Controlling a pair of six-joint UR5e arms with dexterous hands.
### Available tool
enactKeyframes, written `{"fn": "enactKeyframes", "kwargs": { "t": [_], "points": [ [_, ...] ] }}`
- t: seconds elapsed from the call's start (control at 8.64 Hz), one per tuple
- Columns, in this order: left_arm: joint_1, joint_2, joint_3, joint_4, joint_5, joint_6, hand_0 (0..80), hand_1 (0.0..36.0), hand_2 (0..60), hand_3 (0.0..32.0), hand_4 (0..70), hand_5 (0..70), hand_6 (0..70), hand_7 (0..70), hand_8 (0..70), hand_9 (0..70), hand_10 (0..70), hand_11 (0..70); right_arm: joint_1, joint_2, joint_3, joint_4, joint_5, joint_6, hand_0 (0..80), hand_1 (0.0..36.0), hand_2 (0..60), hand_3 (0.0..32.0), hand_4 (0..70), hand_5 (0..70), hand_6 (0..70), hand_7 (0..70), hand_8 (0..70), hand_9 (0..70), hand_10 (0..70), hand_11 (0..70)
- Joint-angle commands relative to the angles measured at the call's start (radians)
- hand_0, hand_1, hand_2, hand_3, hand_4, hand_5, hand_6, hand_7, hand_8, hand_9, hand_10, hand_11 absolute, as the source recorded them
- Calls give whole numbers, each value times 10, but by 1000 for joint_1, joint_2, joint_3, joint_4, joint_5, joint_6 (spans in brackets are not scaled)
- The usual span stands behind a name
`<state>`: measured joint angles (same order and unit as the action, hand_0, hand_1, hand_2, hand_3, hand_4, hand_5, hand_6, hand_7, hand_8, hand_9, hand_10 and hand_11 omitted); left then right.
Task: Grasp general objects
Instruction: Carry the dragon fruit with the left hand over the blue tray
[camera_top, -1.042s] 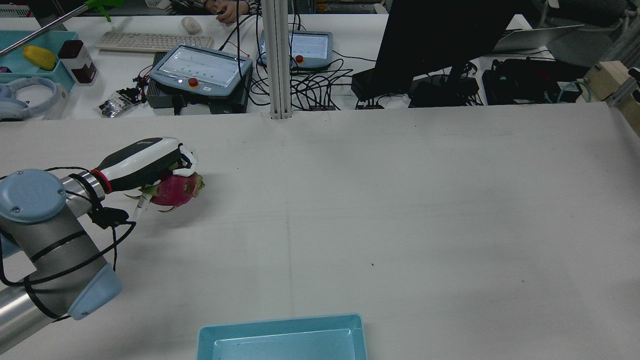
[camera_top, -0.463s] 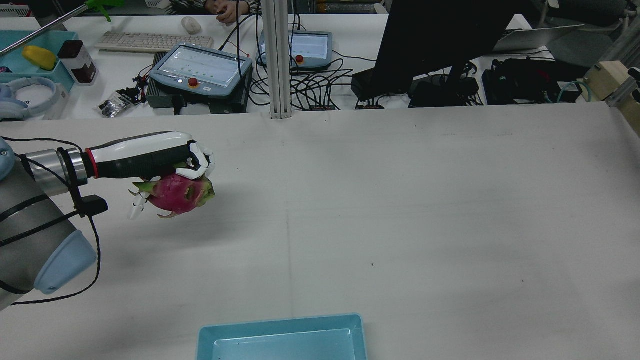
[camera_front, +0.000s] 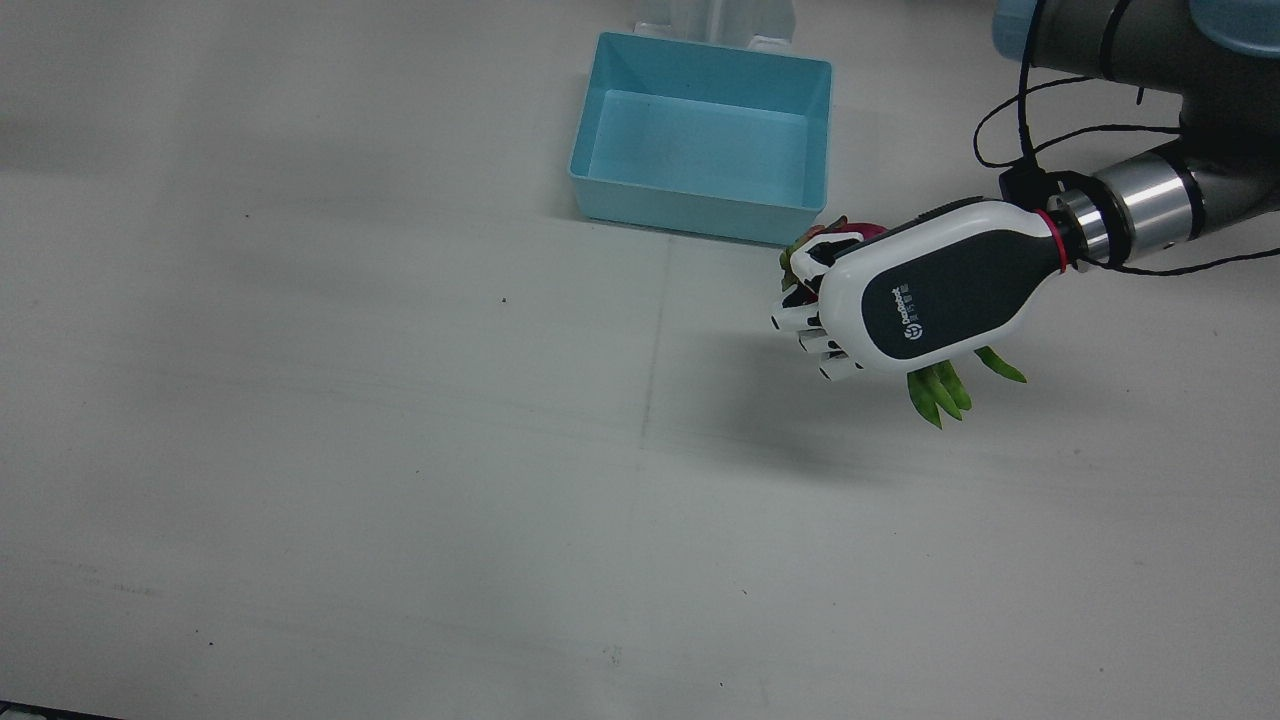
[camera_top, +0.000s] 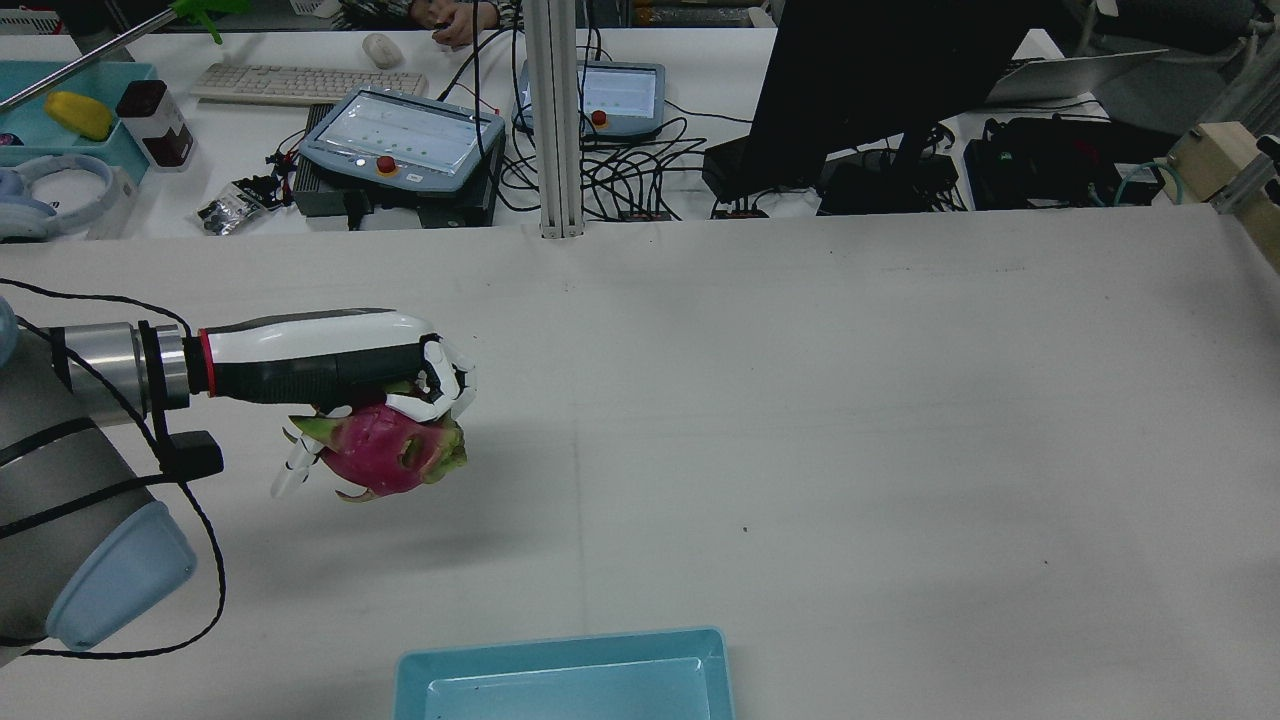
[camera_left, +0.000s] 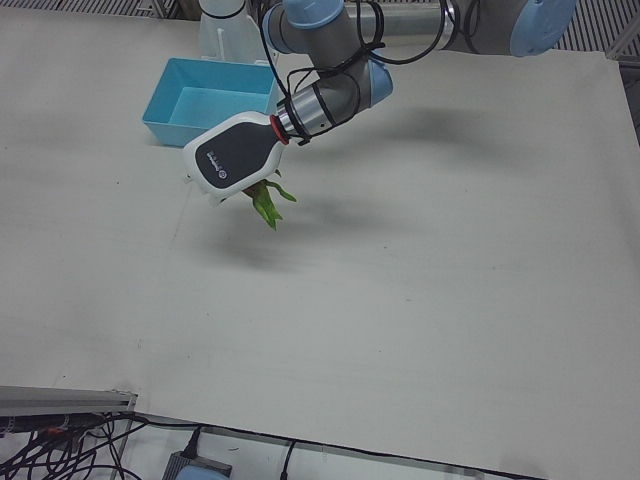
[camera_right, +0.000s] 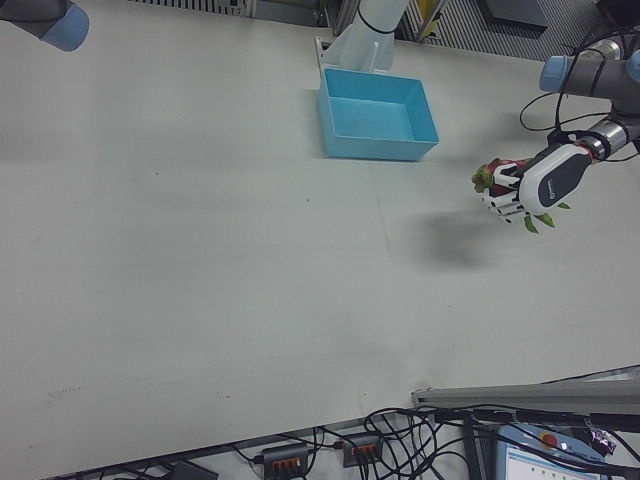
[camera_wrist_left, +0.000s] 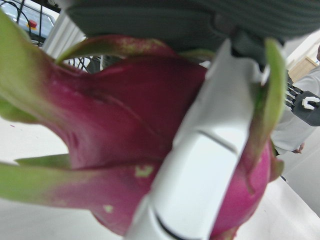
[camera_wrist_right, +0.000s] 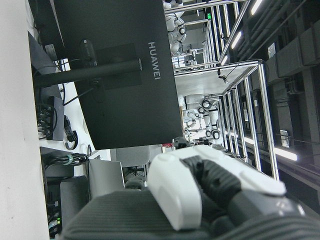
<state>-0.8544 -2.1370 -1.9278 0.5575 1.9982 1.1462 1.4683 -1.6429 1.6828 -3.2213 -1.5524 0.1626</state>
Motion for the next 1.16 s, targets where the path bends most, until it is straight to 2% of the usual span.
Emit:
{"fn": "enactKeyframes", "kwargs": {
  "t": [0.0, 0.23, 0.46, 0.58, 0.69, 0.81, 0.93, 1.04],
  "points": [
    [180, -93, -53, 123, 5, 0, 788, 313, 600, 0, 700, 700, 700, 700, 700, 700, 700, 700, 0, 0, 0, 0, 0, 0, 0, 0, 0, 0, 0, 0, 0, 0, 0, 0, 0, 0],
    [236, -145, -56, 180, 8, 1, 793, 317, 600, 0, 700, 700, 700, 700, 700, 700, 700, 700, 0, 0, 0, 0, 0, 0, 0, 0, 0, 0, 0, 0, 0, 0, 0, 0, 0, 0],
    [244, -147, -100, 220, 19, 1, 795, 320, 600, 0, 700, 700, 700, 700, 700, 700, 700, 700, 1, 0, 0, 0, 0, 0, 0, 0, 0, 0, 0, 0, 0, 0, 0, 0, 0, 0],
    [245, -140, -146, 260, 61, 1, 800, 331, 600, 0, 700, 700, 700, 700, 700, 700, 700, 700, 1, 0, 0, 0, 0, 0, 0, 0, 0, 0, 0, 0, 0, 0, 0, 0, 0, 0],
    [248, -120, -204, 303, 63, 1, 800, 359, 600, 0, 700, 700, 700, 700, 700, 700, 700, 700, 1, 0, 0, 0, 0, 0, 0, 0, 0, 0, 0, 0, 0, 0, 0, 0, 0, 0],
    [252, -113, -239, 338, 63, 1, 800, 317, 449, 0, 700, 700, 700, 700, 700, 700, 700, 700, 0, 0, 0, 0, 0, 0, 0, 0, 0, 0, 0, 0, 0, 0, 0, 0, 0, 0],
    [253, -113, -243, 360, 63, 1, 800, 223, 198, 0, 700, 700, 700, 700, 694, 700, 663, 700, 0, 0, 0, 0, 0, 0, 0, 0, 0, 0, 0, 0, 0, 0, 0, 0, 0, 0],
    [264, -115, -243, 375, 63, 0, 612, 104, 0, 0, 582, 700, 378, 666, 440, 500, 361, 512, 1, 0, 0, 0, 0, 0, 0, 0, 0, 0, 0, 0, 0, 0, 0, 0, 0, 0]
  ]
}}
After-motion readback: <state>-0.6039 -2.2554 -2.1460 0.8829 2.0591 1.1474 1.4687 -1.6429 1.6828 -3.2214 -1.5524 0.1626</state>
